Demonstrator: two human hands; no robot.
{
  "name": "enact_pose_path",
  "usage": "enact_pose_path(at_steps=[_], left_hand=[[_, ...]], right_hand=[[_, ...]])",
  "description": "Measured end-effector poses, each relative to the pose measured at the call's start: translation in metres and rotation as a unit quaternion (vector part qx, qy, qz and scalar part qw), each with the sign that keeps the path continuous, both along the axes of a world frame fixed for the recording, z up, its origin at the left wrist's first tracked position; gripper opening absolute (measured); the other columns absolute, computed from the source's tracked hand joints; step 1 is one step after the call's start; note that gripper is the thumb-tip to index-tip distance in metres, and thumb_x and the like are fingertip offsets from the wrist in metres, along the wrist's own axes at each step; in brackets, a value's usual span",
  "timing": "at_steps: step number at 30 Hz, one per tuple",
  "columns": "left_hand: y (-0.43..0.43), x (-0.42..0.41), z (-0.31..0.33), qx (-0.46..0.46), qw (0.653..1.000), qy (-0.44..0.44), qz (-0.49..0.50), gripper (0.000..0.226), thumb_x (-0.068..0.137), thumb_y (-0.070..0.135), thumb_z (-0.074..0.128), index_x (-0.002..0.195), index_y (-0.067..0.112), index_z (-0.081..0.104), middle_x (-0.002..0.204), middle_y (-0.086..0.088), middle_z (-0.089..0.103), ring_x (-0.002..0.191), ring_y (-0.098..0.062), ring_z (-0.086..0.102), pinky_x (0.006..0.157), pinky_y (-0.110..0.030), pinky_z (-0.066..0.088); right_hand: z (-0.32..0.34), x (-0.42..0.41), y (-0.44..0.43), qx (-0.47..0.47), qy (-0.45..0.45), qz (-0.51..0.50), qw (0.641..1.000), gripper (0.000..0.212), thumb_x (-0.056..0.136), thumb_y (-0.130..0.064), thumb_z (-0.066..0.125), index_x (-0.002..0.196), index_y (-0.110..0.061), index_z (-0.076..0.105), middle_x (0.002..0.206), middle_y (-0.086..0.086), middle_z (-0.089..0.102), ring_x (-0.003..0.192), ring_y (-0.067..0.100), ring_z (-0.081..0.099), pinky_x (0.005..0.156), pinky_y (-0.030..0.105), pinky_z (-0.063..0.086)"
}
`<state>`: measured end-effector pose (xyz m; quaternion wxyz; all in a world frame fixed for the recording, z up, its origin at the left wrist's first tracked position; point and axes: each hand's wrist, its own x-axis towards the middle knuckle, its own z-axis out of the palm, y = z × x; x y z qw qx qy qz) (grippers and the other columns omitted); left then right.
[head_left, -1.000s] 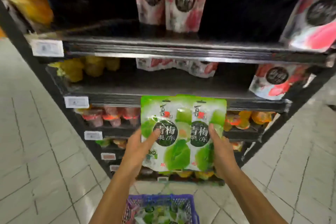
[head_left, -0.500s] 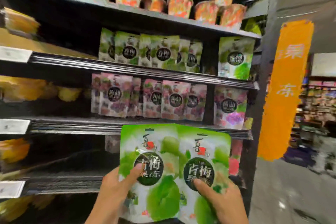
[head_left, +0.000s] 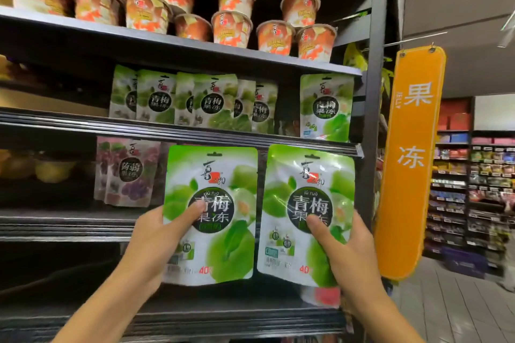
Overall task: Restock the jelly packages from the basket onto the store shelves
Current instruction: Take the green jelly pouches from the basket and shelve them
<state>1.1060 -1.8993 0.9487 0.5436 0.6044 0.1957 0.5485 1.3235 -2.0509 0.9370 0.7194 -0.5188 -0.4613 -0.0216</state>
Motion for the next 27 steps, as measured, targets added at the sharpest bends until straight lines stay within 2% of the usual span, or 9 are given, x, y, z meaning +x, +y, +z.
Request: enact_pose_path(at_steps=[3, 6, 10, 15, 17, 20, 21, 23, 27], left_hand=[[0.002, 0.018, 0.035, 0.043, 0.998, -0.012, 0.034, 0.040, 0.065, 0.042, 0.074, 0.093, 0.013, 0.076, 0.086, -0.005, 0.078, 0.079, -0.022, 0.075, 0.067, -0.031, 0.056], [0.007, 0.035, 0.065, 0.057, 0.997, -0.022, 0.055, 0.036, 0.072, 0.039, 0.073, 0.092, 0.010, 0.075, 0.086, -0.004, 0.078, 0.076, -0.015, 0.073, 0.060, -0.024, 0.055], [0.016, 0.050, 0.099, 0.040, 0.998, -0.013, 0.051, 0.025, 0.081, 0.034, 0.073, 0.089, 0.010, 0.074, 0.090, -0.007, 0.077, 0.082, -0.022, 0.071, 0.074, -0.030, 0.057], [0.024, 0.061, 0.135, 0.041, 0.998, -0.002, 0.052, 0.024, 0.086, 0.029, 0.072, 0.076, 0.009, 0.065, 0.047, 0.009, 0.066, 0.039, -0.001, 0.060, 0.033, -0.010, 0.039], [0.025, 0.065, 0.146, 0.037, 0.998, 0.008, 0.051, 0.025, 0.085, 0.028, 0.073, 0.074, 0.009, 0.063, 0.050, 0.006, 0.066, 0.034, 0.001, 0.056, 0.031, -0.011, 0.037], [0.028, 0.071, 0.159, 0.033, 0.998, 0.022, 0.048, 0.027, 0.083, 0.031, 0.075, 0.086, 0.004, 0.069, 0.080, -0.008, 0.072, 0.054, -0.009, 0.068, 0.049, -0.017, 0.052], [0.029, 0.073, 0.162, 0.028, 0.998, 0.024, 0.047, 0.033, 0.082, 0.032, 0.076, 0.095, 0.001, 0.070, 0.092, -0.013, 0.073, 0.072, -0.017, 0.072, 0.065, -0.026, 0.059], [0.027, 0.077, 0.168, 0.016, 0.998, 0.033, 0.045, 0.047, 0.081, 0.034, 0.077, 0.109, -0.002, 0.067, 0.110, -0.019, 0.071, 0.102, -0.034, 0.068, 0.092, -0.048, 0.055], [0.033, 0.085, 0.180, 0.027, 0.997, 0.047, 0.048, 0.048, 0.080, 0.035, 0.078, 0.109, -0.001, 0.065, 0.114, -0.018, 0.069, 0.109, -0.038, 0.065, 0.097, -0.052, 0.051]], right_hand=[[0.033, 0.028, 0.009, 0.013, 0.001, 0.017, 1.000, 0.058, 0.069, -0.052, 0.077, 0.119, -0.026, 0.063, 0.111, -0.006, 0.074, 0.105, 0.017, 0.069, 0.096, 0.051, 0.053], [0.066, 0.049, 0.021, 0.018, -0.001, 0.025, 1.000, 0.052, 0.068, -0.048, 0.077, 0.112, -0.024, 0.066, 0.103, -0.005, 0.075, 0.097, 0.016, 0.072, 0.089, 0.045, 0.057], [0.108, 0.071, 0.038, 0.015, -0.006, 0.016, 1.000, 0.047, 0.072, -0.046, 0.079, 0.111, -0.021, 0.067, 0.092, -0.012, 0.075, 0.087, 0.010, 0.072, 0.074, 0.030, 0.058], [0.154, 0.088, 0.062, -0.009, 0.018, 0.020, 1.000, 0.037, 0.078, -0.036, 0.081, 0.107, -0.016, 0.069, 0.098, 0.003, 0.075, 0.092, 0.026, 0.071, 0.086, 0.047, 0.058], [0.173, 0.090, 0.071, -0.020, 0.039, 0.027, 0.999, 0.041, 0.078, -0.034, 0.082, 0.110, -0.011, 0.068, 0.101, 0.009, 0.074, 0.093, 0.030, 0.071, 0.088, 0.053, 0.057], [0.198, 0.092, 0.085, -0.021, 0.056, 0.027, 0.998, 0.045, 0.079, -0.030, 0.082, 0.114, -0.006, 0.066, 0.102, 0.011, 0.073, 0.092, 0.029, 0.071, 0.079, 0.046, 0.060], [0.206, 0.093, 0.089, -0.020, 0.065, 0.029, 0.997, 0.047, 0.079, -0.028, 0.082, 0.116, -0.005, 0.064, 0.101, 0.010, 0.073, 0.088, 0.026, 0.071, 0.070, 0.038, 0.061], [0.220, 0.093, 0.098, -0.022, 0.083, 0.035, 0.996, 0.051, 0.078, -0.027, 0.083, 0.118, -0.003, 0.061, 0.100, 0.011, 0.071, 0.082, 0.023, 0.070, 0.056, 0.031, 0.057], [0.239, 0.099, 0.120, -0.023, 0.082, 0.007, 0.996, 0.070, 0.075, -0.033, 0.085, 0.126, 0.002, 0.052, 0.117, 0.016, 0.063, 0.103, 0.032, 0.065, 0.083, 0.046, 0.058]])
